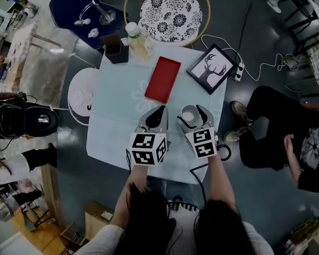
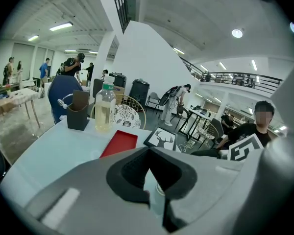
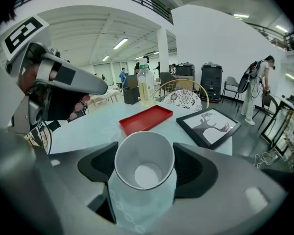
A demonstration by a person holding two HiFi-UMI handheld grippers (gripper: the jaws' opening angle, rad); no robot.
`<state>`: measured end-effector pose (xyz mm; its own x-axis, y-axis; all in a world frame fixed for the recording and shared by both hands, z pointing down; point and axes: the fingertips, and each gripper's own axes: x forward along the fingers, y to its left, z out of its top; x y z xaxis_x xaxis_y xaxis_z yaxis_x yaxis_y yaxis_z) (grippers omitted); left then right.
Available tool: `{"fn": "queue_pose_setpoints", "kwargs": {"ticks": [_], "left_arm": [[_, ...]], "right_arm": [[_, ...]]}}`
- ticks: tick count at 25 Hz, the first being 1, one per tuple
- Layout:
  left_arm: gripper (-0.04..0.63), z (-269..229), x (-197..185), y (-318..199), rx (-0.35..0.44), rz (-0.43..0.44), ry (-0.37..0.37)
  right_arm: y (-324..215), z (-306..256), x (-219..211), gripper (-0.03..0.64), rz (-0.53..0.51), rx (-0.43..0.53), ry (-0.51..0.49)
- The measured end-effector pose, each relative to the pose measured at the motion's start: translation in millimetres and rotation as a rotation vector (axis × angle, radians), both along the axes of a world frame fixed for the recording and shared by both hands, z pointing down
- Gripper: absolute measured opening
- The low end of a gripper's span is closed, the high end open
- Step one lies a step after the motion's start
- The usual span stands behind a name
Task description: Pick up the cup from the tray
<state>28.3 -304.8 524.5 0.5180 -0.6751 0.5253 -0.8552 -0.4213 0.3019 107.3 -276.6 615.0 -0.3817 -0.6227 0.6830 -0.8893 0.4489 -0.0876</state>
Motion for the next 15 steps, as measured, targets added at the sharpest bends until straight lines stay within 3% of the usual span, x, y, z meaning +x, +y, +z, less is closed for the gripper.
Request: {"fn": "queue_pose_setpoints", "kwargs": {"ticks": [8, 12, 15], "left_arm": [[0.000, 0, -6, 3, 0.003, 0.006, -0.004], [0.000, 8, -5, 10, -0.014, 0.015, -0.009], [0.000, 10, -5, 12, -0.024, 0.020, -0.007]], "right_arm": [[7, 3, -2, 0.376, -0.010, 0.028, 0.030], [7, 3, -5, 0.405, -0.008, -0.007, -0.051], [5, 0, -3, 0.417, -0.018, -0.002, -0.057]]}}
